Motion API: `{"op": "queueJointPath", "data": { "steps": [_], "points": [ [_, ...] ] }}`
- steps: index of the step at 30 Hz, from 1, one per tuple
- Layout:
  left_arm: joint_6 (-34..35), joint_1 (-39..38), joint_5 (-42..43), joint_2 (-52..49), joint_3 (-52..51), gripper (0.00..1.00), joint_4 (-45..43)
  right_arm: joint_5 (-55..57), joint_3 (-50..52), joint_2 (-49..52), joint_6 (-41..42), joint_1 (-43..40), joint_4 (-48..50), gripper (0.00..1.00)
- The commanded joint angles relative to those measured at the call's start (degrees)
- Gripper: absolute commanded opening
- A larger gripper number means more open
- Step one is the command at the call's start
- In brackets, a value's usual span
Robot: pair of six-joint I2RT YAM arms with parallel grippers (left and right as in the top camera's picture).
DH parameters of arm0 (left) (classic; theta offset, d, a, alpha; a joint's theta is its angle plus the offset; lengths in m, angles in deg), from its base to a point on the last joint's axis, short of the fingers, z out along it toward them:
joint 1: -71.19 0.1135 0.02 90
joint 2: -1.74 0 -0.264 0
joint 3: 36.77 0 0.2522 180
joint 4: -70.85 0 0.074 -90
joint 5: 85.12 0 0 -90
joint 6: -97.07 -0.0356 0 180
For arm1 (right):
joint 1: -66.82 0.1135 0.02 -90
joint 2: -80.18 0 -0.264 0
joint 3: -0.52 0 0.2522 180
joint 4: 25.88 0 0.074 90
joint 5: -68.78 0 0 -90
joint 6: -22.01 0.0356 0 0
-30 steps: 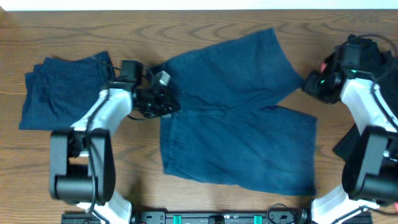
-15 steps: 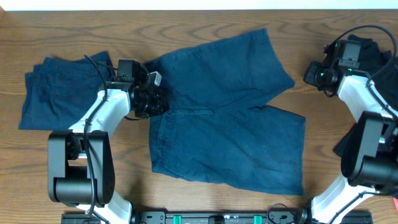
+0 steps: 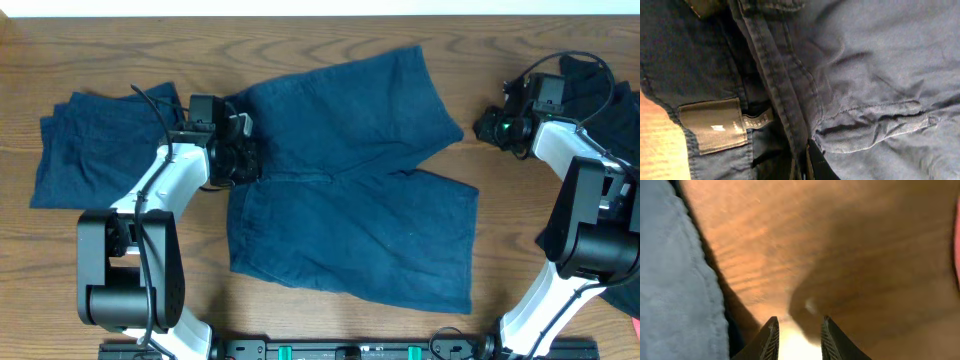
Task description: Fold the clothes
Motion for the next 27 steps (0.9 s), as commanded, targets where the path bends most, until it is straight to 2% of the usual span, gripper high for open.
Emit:
{"op": "queueJointPath", "data": {
  "steps": [1,12,21,23,27],
  "points": [
    [0.50,0.35,-2.25,0.00,-0.28,0.06,-1.01,-2.54,-0.33,0.31,-1.66,0.70,1.20,0.27],
    [2.05,0.33,-2.21,0.00,-0.28,0.06,-1.07,-1.64,-0.33,1.66,-6.95,6.69,4.96,0.28],
    [2.05,0.33,-2.21,0.00,-0.28,0.06,0.20,9.92,-0.33,1.66,-3.93,8.85,4.33,0.32],
    [2.05,0.33,-2.21,0.00,-0.28,0.06,0.59,8.41,-0.33,1.66,-3.37,8.61,4.31,0.32],
    [2.05,0.33,-2.23,0.00,-0.28,0.06,0.61,-7.93,-0.33,1.66,-6.54,7.32,4.33,0.29]
  ]
}}
